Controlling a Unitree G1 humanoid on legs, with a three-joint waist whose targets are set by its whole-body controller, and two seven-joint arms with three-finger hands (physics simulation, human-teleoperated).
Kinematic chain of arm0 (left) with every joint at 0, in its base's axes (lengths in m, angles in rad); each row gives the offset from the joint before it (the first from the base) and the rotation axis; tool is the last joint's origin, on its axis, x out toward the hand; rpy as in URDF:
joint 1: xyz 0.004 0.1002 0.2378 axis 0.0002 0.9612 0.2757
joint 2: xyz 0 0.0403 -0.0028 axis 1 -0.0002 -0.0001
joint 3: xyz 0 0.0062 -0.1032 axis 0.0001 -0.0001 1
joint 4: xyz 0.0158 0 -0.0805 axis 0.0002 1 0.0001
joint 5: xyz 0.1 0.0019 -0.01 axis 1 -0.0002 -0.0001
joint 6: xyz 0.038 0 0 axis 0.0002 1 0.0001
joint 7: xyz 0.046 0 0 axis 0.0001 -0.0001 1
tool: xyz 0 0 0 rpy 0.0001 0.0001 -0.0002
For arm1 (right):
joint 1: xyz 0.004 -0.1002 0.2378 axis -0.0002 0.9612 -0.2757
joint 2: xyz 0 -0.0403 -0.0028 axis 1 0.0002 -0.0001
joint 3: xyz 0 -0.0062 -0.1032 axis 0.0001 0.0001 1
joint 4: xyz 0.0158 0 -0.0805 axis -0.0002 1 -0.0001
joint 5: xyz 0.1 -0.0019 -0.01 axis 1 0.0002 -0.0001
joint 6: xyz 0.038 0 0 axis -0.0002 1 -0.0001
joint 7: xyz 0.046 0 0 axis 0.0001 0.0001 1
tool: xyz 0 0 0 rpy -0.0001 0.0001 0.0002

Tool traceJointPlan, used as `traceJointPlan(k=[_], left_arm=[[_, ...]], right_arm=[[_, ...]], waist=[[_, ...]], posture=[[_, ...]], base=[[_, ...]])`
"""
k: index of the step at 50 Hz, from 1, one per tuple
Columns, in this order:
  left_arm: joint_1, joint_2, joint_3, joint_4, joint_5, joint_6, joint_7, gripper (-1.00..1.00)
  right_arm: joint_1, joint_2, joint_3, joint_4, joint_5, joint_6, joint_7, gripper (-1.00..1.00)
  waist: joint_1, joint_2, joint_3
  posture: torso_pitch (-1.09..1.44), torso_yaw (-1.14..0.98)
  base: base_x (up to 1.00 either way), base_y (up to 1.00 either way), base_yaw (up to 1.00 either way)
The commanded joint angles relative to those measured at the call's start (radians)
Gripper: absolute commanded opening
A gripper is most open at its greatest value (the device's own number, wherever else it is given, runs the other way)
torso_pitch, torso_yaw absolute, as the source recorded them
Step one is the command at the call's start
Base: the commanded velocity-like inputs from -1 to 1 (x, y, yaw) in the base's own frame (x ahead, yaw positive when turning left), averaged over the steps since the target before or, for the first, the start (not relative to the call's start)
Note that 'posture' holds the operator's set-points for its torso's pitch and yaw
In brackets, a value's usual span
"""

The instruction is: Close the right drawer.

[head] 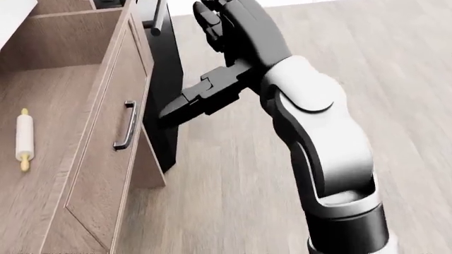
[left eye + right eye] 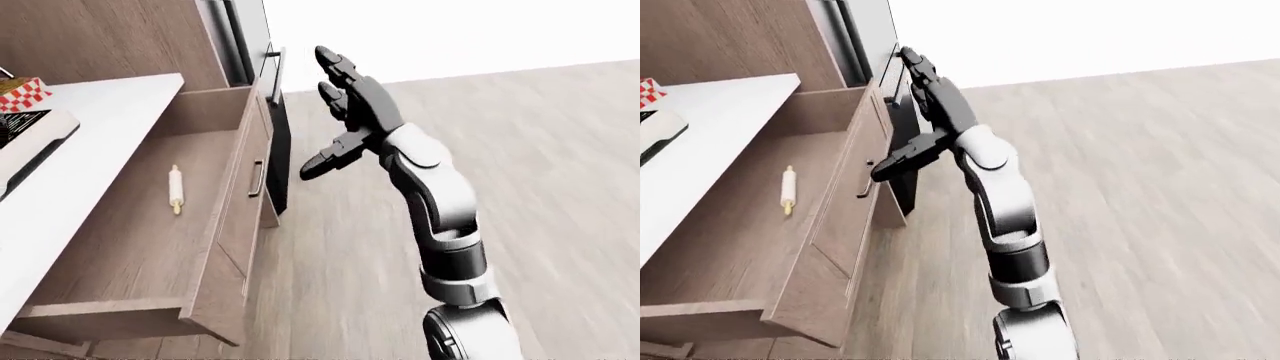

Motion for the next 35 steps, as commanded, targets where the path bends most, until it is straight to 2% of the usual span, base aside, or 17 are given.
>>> traceJointPlan(k=[1, 8, 16, 23, 31, 35], left_arm=[[-0.021, 0.02, 0.012, 0.007, 0.001, -0.024, 0.01, 1.0], [-0.068, 0.035, -0.047, -0.021, -0.018, -0.055, 0.056, 1.0], [-0.209, 0.07, -0.176, -0.024, -0.051, -0.098, 0.137, 1.0], [-0.337, 0.057, -0.281, -0.063, -0.08, -0.106, 0.233, 1.0], [-0.477, 0.005, -0.359, -0.05, -0.094, -0.066, 0.306, 1.0], [-0.646, -0.058, -0.447, 0.001, -0.082, -0.019, 0.363, 1.0]], right_arm=[[-0.031, -0.011, 0.004, -0.075, 0.006, 0.037, -0.014, 1.0], [-0.018, -0.055, -0.017, -0.223, 0.0, 0.159, -0.063, 1.0], [-0.022, -0.108, -0.038, -0.308, -0.009, 0.235, -0.06, 1.0], [-0.032, -0.129, -0.054, -0.347, -0.008, 0.269, -0.075, 1.0], [-0.028, -0.18, -0.098, -0.417, 0.015, 0.323, -0.097, 1.0], [-0.032, -0.197, -0.1, -0.421, 0.018, 0.331, -0.112, 1.0]], waist=[[0.001, 0.003, -0.022], [0.002, -0.004, -0.021], [0.004, -0.013, -0.024], [0.004, -0.019, -0.024], [0.007, -0.028, -0.02], [0.006, -0.035, -0.02]], posture=[[0.0, 0.0], [0.0, 0.0], [0.0, 0.0], [0.0, 0.0], [0.0, 0.0], [0.0, 0.0]], base=[[0.0, 0.0, 0.0], [0.0, 0.0, 0.0], [0.0, 0.0, 0.0], [0.0, 0.0, 0.0], [0.0, 0.0, 0.0], [0.0, 0.0, 0.0]])
